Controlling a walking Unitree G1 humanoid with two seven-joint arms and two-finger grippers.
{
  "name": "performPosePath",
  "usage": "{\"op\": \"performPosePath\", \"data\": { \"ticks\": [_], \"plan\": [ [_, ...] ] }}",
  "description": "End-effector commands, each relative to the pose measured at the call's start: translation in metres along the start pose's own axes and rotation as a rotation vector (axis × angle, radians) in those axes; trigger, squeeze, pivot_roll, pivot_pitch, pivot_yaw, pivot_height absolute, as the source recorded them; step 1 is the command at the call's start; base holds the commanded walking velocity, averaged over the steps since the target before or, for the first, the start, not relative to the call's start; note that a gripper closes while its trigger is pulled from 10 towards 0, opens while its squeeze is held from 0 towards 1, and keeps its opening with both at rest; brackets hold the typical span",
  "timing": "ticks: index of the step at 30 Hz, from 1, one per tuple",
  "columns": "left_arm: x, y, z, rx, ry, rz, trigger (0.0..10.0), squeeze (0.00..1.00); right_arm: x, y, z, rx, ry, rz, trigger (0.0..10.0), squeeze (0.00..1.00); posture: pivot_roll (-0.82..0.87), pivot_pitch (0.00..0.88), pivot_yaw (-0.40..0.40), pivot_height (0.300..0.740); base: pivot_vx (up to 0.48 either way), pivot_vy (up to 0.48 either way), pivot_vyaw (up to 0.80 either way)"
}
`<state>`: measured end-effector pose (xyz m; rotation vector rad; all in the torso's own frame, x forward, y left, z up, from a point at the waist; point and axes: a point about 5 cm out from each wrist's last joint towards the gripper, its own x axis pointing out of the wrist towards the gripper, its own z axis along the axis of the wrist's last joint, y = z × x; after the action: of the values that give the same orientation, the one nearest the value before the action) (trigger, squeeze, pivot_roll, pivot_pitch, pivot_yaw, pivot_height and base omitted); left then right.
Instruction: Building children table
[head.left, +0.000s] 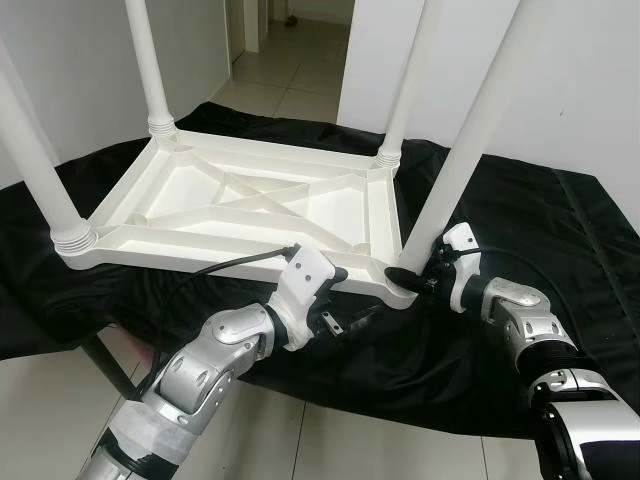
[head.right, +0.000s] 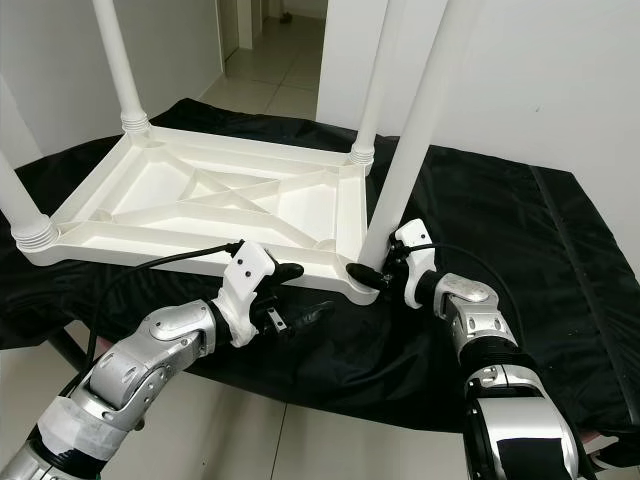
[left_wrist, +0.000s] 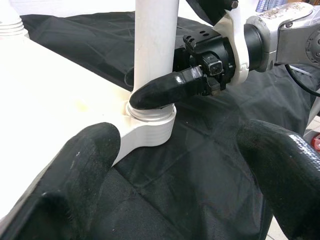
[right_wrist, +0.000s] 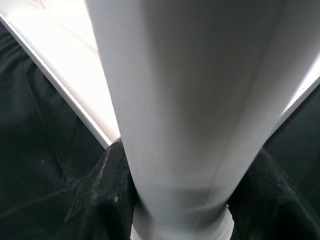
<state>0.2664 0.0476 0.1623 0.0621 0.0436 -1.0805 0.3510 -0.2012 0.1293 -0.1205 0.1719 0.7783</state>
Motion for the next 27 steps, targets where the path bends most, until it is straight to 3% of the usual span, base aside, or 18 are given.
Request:
{"op": "performPosePath", "data": {
  "ticks": [1, 4, 6, 8, 11, 17, 19, 21, 24, 27],
  "plan": [
    [0.0, -0.003, 0.0, 0.005, 0.004, -0.052, 10.0, 0.0, -0.002, 0.002, -0.009, 0.053, 0.012, -0.016, 10.0, 0.0, 0.02, 0.0, -0.096, 0.74, 0.0, 0.0, 0.0],
    [0.0, -0.004, -0.001, 0.004, 0.004, -0.053, 10.0, 0.0, -0.001, 0.001, -0.008, 0.066, -0.003, -0.046, 10.0, 0.0, 0.02, 0.0, -0.097, 0.74, 0.0, 0.0, 0.0],
    [0.0, -0.005, -0.002, -0.001, 0.008, -0.058, 10.0, 0.0, 0.001, -0.002, -0.01, 0.088, 0.004, -0.185, 10.0, 0.0, 0.01, 0.0, -0.093, 0.74, 0.0, 0.0, 0.0],
    [0.0, -0.005, -0.002, -0.001, 0.008, -0.058, 10.0, 0.0, 0.001, -0.002, -0.01, 0.088, 0.004, -0.185, 10.0, 0.0, 0.01, 0.0, -0.093, 0.74, 0.0, 0.0, 0.0],
    [-0.001, -0.007, -0.004, -0.005, 0.012, -0.066, 10.0, 0.0, 0.002, -0.001, -0.011, 0.111, -0.002, -0.281, 10.0, 0.0, 0.01, 0.0, -0.092, 0.74, 0.0, 0.0, 0.0],
    [-0.002, -0.01, -0.006, -0.01, 0.019, -0.077, 10.0, 0.0, 0.008, 0.014, -0.01, 0.18, -0.036, -0.454, 10.0, 0.0, 0.0, 0.0, -0.091, 0.74, 0.0, 0.0, 0.0],
    [-0.002, -0.012, -0.006, -0.012, 0.021, -0.082, 10.0, 0.0, 0.01, 0.026, -0.013, 0.222, -0.038, -0.57, 10.0, 0.0, 0.0, 0.0, -0.093, 0.74, 0.0, 0.0, 0.0],
    [-0.002, -0.012, -0.006, -0.012, 0.021, -0.082, 10.0, 0.0, 0.01, 0.026, -0.013, 0.222, -0.038, -0.57, 10.0, 0.0, 0.0, 0.0, -0.093, 0.74, 0.0, 0.0, 0.0],
    [-0.002, -0.013, -0.007, -0.014, 0.023, -0.085, 10.0, 0.0, 0.011, 0.037, -0.016, 0.286, -0.053, -0.71, 10.0, 0.0, 0.0, 0.0, -0.095, 0.74, 0.0, 0.0, 0.0],
    [-0.003, -0.014, -0.007, -0.015, 0.024, -0.086, 10.0, 0.0, 0.011, 0.043, -0.017, 0.328, -0.056, -0.768, 10.0, 0.0, 0.0, 0.0, -0.095, 0.74, 0.0, 0.0, 0.0]
  ]
}}
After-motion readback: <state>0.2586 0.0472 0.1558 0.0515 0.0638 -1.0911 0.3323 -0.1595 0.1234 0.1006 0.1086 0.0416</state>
